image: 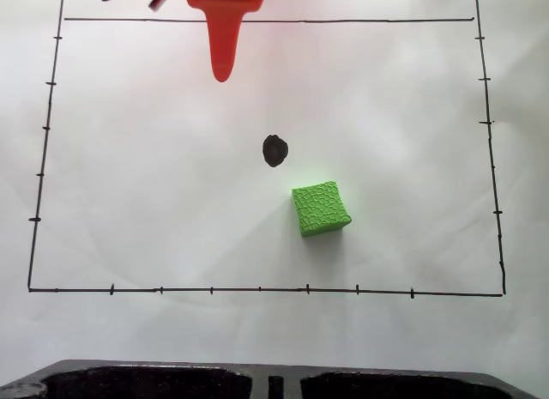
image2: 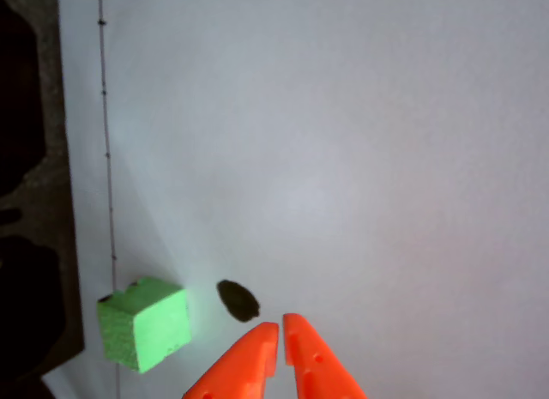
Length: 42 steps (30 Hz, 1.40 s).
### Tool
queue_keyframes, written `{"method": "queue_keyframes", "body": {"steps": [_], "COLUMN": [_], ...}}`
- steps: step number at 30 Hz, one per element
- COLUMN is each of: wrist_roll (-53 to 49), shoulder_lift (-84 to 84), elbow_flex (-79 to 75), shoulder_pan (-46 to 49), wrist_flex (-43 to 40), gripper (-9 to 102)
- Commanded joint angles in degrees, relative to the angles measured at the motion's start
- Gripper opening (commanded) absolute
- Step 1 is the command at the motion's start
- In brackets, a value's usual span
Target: Grasp the colored block, Place it on the black dot, and then return the arm to the default position.
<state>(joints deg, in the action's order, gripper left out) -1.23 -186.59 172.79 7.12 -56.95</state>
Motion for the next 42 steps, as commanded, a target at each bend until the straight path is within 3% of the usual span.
{"method": "queue_keyframes", "body": {"steps": [1, 27, 33, 42], "wrist_roll": [-0.44, -2.55, -5.71, -0.97], "shoulder_lift": [-0.70, 2.81, 11.16, 35.33], "elbow_flex": [-0.18, -1.41, -5.19, -24.87], "shoulder_pan": [-0.26, -1.93, -2.02, -5.10], "wrist_flex": [0.79, 1.41, 2.29, -1.49], "gripper": [0, 0, 0, 0]}}
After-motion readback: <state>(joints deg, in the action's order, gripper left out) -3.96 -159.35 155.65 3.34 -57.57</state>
